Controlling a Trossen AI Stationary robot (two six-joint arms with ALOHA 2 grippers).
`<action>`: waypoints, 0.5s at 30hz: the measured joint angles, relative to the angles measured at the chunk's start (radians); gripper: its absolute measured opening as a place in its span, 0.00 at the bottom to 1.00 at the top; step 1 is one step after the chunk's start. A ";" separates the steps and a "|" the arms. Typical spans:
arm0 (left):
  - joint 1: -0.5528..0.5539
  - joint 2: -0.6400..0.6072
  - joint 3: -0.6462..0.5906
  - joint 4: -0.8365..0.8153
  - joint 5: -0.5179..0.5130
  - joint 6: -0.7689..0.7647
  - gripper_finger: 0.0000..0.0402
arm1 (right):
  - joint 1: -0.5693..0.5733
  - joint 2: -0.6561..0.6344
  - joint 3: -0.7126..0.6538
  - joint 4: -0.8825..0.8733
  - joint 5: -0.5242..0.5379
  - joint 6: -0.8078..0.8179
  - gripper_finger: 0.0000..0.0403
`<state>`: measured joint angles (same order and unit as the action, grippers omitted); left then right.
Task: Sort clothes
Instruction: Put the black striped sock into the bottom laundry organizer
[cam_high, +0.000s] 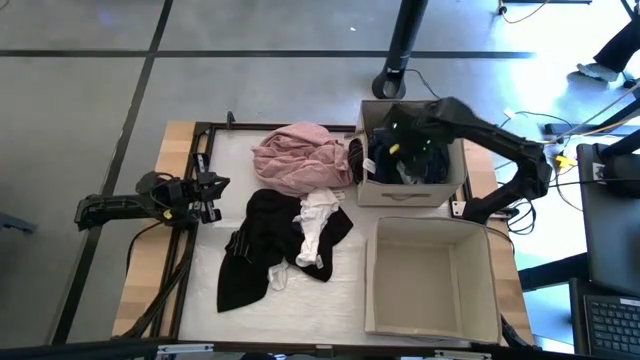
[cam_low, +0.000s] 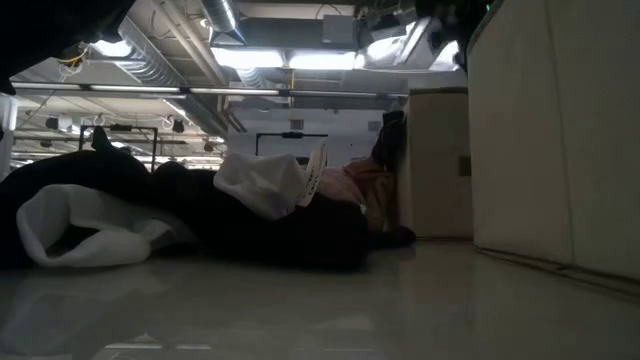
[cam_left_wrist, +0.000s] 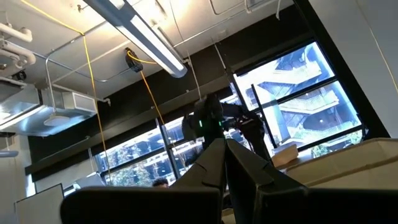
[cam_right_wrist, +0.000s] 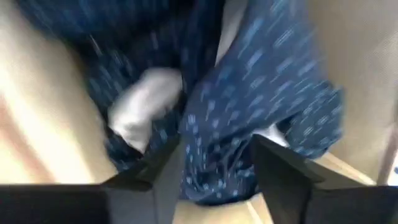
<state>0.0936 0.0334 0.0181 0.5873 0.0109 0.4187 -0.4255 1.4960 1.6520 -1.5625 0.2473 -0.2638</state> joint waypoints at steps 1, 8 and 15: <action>0.000 0.000 0.000 0.000 0.000 0.000 0.01 | 0.001 -0.001 0.037 0.014 -0.020 0.001 0.52; 0.000 0.000 0.000 0.000 0.000 -0.003 0.01 | 0.113 -0.001 0.141 0.258 -0.038 -0.061 0.64; 0.000 0.000 0.000 0.000 0.000 -0.002 0.01 | 0.256 0.052 0.107 0.462 -0.040 -0.170 0.64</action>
<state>0.0933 0.0334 0.0181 0.5875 0.0109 0.4165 -0.1690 1.5480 1.7593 -1.1002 0.2070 -0.4334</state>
